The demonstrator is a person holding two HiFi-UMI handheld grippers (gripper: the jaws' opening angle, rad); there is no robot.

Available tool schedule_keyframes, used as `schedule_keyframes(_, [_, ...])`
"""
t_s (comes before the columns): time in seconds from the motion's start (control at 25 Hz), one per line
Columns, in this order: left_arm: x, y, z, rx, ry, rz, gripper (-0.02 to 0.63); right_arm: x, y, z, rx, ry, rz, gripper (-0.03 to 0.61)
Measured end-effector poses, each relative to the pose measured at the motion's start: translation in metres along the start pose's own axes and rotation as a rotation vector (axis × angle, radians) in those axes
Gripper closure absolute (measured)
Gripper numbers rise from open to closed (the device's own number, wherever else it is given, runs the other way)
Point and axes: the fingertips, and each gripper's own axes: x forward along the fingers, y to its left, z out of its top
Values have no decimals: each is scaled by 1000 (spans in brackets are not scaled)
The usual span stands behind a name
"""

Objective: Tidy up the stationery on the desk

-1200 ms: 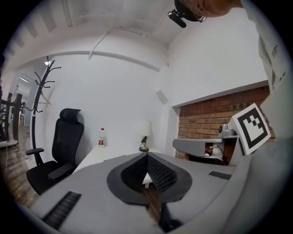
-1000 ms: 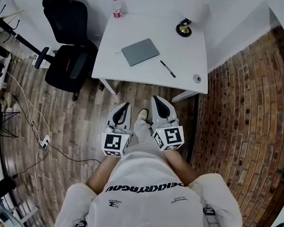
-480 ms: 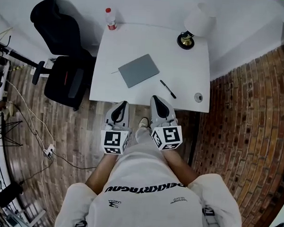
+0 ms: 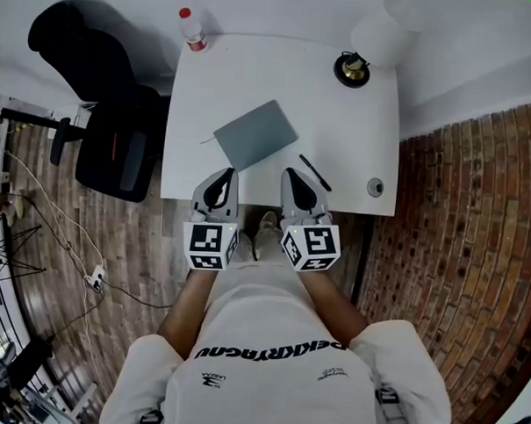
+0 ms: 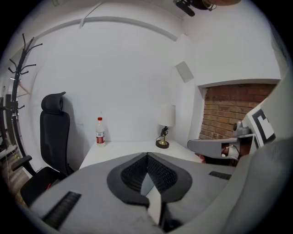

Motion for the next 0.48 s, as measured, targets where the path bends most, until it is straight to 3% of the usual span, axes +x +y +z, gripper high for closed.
schedule_keyframes(0.48, [93,51,-22,48,181,-152,614,71,-13,-56,171,128,-173,574])
